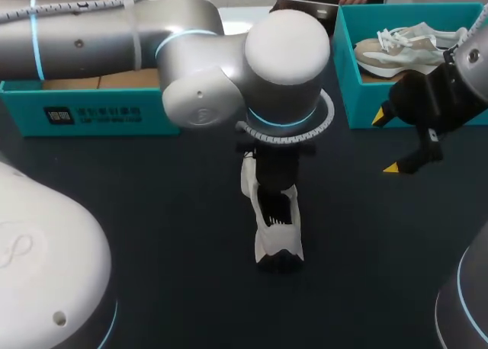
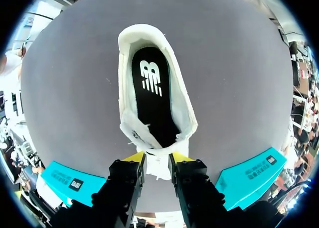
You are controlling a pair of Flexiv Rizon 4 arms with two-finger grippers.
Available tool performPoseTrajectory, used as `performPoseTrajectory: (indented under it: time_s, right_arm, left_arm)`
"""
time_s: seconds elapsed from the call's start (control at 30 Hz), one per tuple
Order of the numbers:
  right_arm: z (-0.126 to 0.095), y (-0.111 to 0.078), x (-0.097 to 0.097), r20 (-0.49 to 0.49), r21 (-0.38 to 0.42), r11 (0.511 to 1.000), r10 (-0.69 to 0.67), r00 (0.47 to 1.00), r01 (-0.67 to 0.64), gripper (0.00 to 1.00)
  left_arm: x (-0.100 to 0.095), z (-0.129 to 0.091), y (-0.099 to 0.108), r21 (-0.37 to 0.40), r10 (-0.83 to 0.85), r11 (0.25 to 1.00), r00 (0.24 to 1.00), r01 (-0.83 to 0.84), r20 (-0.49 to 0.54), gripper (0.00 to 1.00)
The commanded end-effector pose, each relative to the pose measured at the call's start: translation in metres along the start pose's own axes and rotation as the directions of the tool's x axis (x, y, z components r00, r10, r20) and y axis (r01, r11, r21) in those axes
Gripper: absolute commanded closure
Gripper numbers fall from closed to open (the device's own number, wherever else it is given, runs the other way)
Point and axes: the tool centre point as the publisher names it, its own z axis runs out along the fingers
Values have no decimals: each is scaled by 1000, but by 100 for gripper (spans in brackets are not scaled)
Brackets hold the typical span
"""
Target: Take the shoe out of the shoebox, open the shoe tongue, remove and reinsert the insole, then place the shoe into the shoebox
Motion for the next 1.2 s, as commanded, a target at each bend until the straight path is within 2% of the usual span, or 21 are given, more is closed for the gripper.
performPoseTrajectory:
  time_s: [0.03, 0.27, 0.4, 0.5, 0.67, 0.77, 0.8, 0.93, 1.03, 1.07, 1.1, 1.17, 1.2]
  right_arm:
    - [1, 1, -1, -1, 3, 1000, 1, 1000, -1, 0]
    - [1, 1, -1, -1, 3, 1000, 1, 1000, -1, 0]
    - [1, 1, -1, -1, 3, 1000, 1, 1000, -1, 0]
    - [1, 1, -1, -1, 3, 1000, 1, 1000, -1, 0]
    - [1, 1, -1, -1, 3, 1000, 1, 1000, -1, 0]
    - [1, 1, -1, -1, 3, 1000, 1, 1000, -1, 0]
    - [1, 1, -1, -1, 3, 1000, 1, 1000, -1, 0]
    - [1, 1, -1, -1, 3, 1000, 1, 1000, -1, 0]
    - [1, 1, -1, -1, 3, 1000, 1, 1000, -1, 0]
    - [1, 1, -1, -1, 3, 1000, 1, 1000, -1, 0]
    - [1, 1, -1, -1, 3, 1000, 1, 1000, -1, 0]
    - [1, 1, -1, -1, 3, 1000, 1, 1000, -1, 0]
    - [1, 1, -1, -1, 3, 1000, 1, 1000, -1, 0]
  left_arm:
    - [10, 0, -14, 6, 5, 1000, 999, -5, 32, 68]
    - [13, -5, -23, -6, 34, 999, 999, -34, 14, 69]
    - [13, -12, -19, -3, 28, 1000, 999, -28, 23, 68]
    - [8, -7, -20, 11, 31, 999, 999, -31, 13, 69]
    - [5, 3, -36, 46, 35, 998, 999, -36, 9, 72]
    - [5, 8, -45, 63, 12, 998, 1000, -12, 3, 75]
    - [6, 8, -47, 45, -1, 999, 1000, 1, -7, 76]
    - [18, -7, -52, 63, -123, 990, 992, 123, -4, 76]
    - [30, -23, -53, 95, -283, 954, 959, 285, -35, 65]
    - [36, -27, -56, 58, -353, 932, 932, 358, -77, 32]
    - [39, -29, -56, 54, -411, 908, 908, 416, -81, 11]
    - [44, -36, -61, 44, -481, 873, 871, 486, -99, 0]
    - [45, -40, -63, 73, -487, 867, 869, 494, -92, 0]
